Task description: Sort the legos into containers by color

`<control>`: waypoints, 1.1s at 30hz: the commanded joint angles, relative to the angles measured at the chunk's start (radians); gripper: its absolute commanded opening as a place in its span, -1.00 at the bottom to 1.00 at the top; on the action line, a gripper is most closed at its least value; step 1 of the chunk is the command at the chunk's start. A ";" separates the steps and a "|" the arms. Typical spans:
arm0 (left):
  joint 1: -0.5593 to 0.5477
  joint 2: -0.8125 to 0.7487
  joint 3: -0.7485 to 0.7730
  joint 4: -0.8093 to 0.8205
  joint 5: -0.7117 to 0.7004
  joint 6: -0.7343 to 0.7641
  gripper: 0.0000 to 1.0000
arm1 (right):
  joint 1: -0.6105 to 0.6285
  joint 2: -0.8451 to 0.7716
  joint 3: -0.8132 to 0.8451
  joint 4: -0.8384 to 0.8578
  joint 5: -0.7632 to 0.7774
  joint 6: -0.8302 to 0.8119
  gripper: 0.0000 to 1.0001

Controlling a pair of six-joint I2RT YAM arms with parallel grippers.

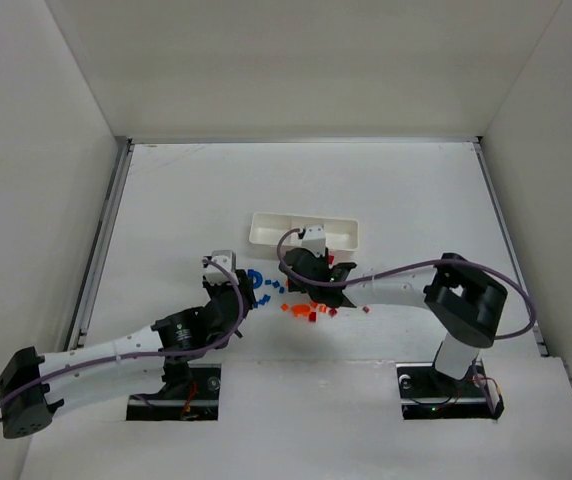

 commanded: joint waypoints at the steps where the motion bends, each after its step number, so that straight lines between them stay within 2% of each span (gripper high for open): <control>1: -0.009 -0.002 -0.003 0.034 0.001 -0.004 -0.22 | -0.015 0.033 0.065 0.044 0.073 -0.007 0.17; 12: 0.087 0.043 -0.012 0.038 0.132 -0.009 -0.09 | -0.039 0.109 0.135 -0.016 0.106 0.008 0.02; 15: 0.126 0.061 -0.010 0.047 0.168 -0.015 -0.08 | -0.041 0.131 0.151 -0.036 0.109 0.011 -0.13; 17: 0.141 0.063 -0.015 0.054 0.188 -0.018 -0.07 | -0.041 0.134 0.158 -0.047 0.109 0.016 -0.15; 24: 0.178 0.015 -0.049 0.047 0.205 -0.039 0.00 | -0.039 0.146 0.187 -0.150 0.139 0.102 -0.01; 27: 0.187 -0.002 -0.059 0.049 0.205 -0.052 0.01 | -0.033 0.166 0.188 -0.156 0.138 0.112 -0.19; 30: 0.195 -0.002 -0.065 0.057 0.205 -0.056 0.01 | -0.019 0.172 0.190 -0.157 0.147 0.119 -0.27; 33: 0.196 0.010 -0.065 0.058 0.205 -0.062 0.02 | -0.013 0.166 0.181 -0.157 0.170 0.132 -0.46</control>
